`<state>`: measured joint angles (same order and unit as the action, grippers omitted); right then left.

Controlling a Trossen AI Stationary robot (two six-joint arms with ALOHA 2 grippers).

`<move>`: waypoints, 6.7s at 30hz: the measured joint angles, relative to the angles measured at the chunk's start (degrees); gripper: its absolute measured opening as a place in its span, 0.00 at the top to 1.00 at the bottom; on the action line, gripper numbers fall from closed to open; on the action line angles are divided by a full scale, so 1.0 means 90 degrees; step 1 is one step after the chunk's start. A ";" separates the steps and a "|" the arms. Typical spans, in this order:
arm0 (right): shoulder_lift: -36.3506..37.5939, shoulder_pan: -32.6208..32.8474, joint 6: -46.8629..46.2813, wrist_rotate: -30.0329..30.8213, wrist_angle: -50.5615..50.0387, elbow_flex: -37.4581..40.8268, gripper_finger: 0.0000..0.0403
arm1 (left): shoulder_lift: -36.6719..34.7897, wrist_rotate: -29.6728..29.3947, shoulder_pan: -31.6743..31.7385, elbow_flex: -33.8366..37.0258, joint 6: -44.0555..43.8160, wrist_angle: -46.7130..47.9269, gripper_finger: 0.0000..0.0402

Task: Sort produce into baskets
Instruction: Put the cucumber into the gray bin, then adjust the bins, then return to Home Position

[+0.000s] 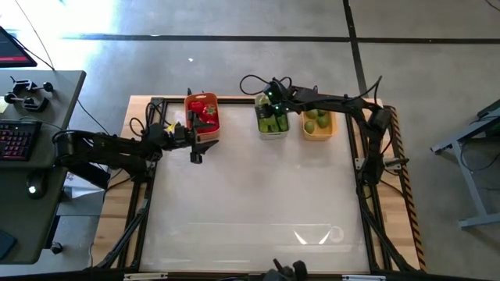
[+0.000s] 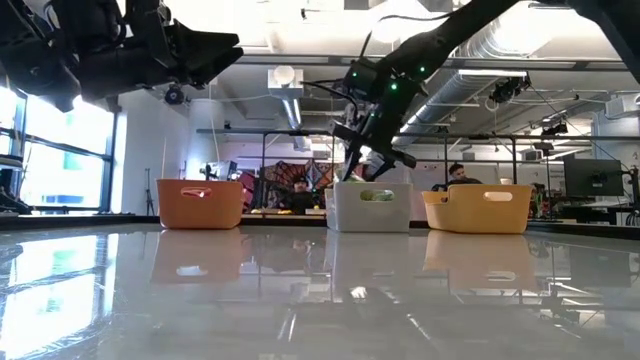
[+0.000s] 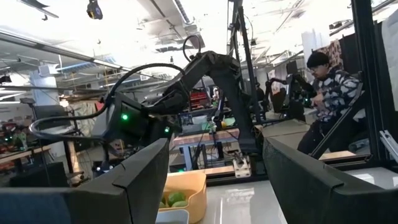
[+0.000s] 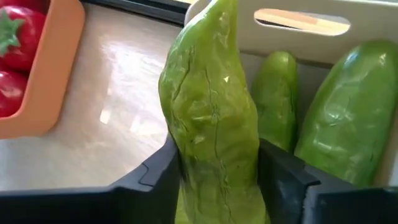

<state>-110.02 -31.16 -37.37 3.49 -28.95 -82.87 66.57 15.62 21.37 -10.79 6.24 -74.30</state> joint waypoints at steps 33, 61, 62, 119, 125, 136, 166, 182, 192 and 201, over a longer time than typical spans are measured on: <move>0.0412 0.0673 0.1432 0.2353 -0.3760 0.0069 0.95 | 0.0000 -0.0070 -0.0005 0.0000 -0.0116 0.0295 0.38; 0.2705 0.1076 0.2760 0.2334 0.1248 0.2773 1.00 | -0.0180 -0.2199 0.0128 -0.1569 -0.0166 0.5636 0.81; 0.2861 0.1091 0.2878 0.2139 0.1717 0.3091 1.00 | -0.0240 -0.2197 0.0151 -0.1569 -0.0166 0.5740 0.84; 0.3735 0.1822 0.4239 0.1612 0.4923 0.5076 1.00 | 0.0019 -0.4220 0.3164 -0.1564 -0.1288 0.7210 1.00; 0.3735 0.2059 0.4764 0.1291 0.5805 0.5357 1.00 | -0.0677 -0.2671 0.2889 -0.1258 -0.0686 0.6727 1.00; 0.3732 0.2350 0.5014 0.0777 0.7485 0.6536 1.00 | -0.1804 -0.1017 0.1495 -0.0150 -0.0661 0.4904 1.00; 0.8536 0.2382 0.4894 -0.0346 0.7155 0.9145 1.00 | -0.1807 -0.0814 -0.1691 0.0085 -0.0118 0.3723 1.00; 1.1134 0.2382 0.4824 -0.0340 0.4569 0.9143 1.00 | -0.1693 -0.1124 -0.2062 0.0888 -0.0024 0.1867 1.00; 1.1881 0.2385 0.4736 0.0120 0.3568 0.9146 1.00 | -0.2498 -0.1605 -0.2062 0.1129 0.0002 0.2623 1.00; 1.2189 0.2382 0.4942 0.0214 0.3410 0.9148 1.00 | -0.4416 -0.2098 -0.2059 0.1129 -0.0001 0.4698 1.00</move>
<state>-0.32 -9.72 7.10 5.42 1.74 -0.54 26.82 -3.27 2.83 -0.62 6.24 -32.02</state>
